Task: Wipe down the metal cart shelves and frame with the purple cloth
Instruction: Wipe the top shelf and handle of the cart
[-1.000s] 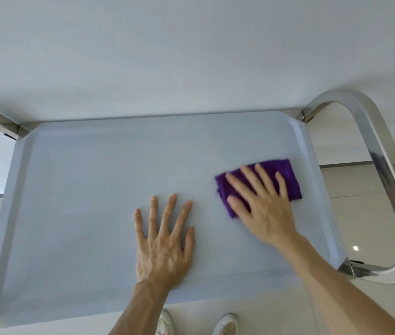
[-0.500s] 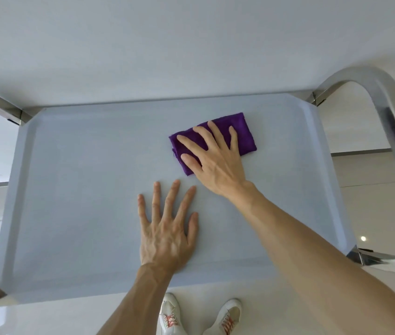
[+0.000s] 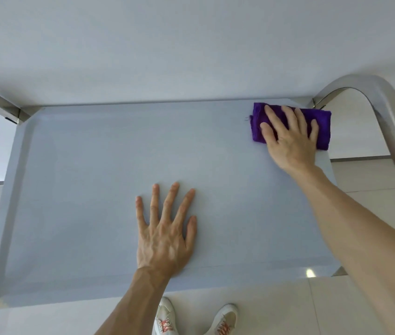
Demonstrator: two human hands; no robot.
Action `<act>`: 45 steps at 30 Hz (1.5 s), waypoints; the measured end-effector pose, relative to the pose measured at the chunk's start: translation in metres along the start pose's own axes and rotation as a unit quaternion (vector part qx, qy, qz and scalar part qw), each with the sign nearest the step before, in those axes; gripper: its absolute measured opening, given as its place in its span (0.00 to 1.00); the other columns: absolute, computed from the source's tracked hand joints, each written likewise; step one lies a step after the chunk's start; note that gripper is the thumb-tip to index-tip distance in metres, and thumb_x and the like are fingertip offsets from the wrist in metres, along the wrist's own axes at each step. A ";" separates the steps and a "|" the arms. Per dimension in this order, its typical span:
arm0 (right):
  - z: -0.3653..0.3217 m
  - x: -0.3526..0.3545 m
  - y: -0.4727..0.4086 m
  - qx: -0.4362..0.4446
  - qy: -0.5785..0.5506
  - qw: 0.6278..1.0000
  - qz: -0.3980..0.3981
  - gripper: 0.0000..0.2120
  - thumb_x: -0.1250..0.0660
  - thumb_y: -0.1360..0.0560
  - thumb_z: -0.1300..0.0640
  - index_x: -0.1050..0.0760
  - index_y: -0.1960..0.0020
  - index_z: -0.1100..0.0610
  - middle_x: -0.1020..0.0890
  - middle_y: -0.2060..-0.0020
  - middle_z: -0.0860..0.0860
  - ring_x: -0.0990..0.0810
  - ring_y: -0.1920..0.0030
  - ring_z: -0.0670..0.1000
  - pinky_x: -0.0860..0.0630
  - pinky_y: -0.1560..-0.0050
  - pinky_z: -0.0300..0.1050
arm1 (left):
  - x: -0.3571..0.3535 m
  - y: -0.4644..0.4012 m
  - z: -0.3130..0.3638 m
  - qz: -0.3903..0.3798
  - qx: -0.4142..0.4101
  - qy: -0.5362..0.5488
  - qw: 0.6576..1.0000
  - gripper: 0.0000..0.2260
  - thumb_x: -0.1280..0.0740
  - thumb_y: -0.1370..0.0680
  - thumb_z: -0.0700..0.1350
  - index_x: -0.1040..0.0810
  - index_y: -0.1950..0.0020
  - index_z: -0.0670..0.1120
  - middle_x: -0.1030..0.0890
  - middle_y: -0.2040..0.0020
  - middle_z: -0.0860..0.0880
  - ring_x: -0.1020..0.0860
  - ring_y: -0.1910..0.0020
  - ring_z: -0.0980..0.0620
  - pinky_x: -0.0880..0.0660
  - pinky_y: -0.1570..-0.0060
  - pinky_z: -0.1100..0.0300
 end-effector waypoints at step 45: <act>0.011 0.002 0.147 0.099 -0.032 0.994 -0.038 0.26 0.50 0.20 0.34 0.40 0.24 0.38 0.40 0.22 0.46 0.47 0.21 0.57 0.53 0.25 0.70 | -0.005 -0.034 0.108 0.001 0.017 0.012 1.000 0.22 0.49 0.20 0.54 0.38 0.25 0.58 0.36 0.25 0.52 0.46 0.23 0.37 0.52 0.30 0.28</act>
Point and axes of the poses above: each hand's wrist, its own y-axis away from the middle knuckle, its own x-axis out of the back of the hand, z = x × y, the point moved 1 cm from there along -y, towards the middle knuckle
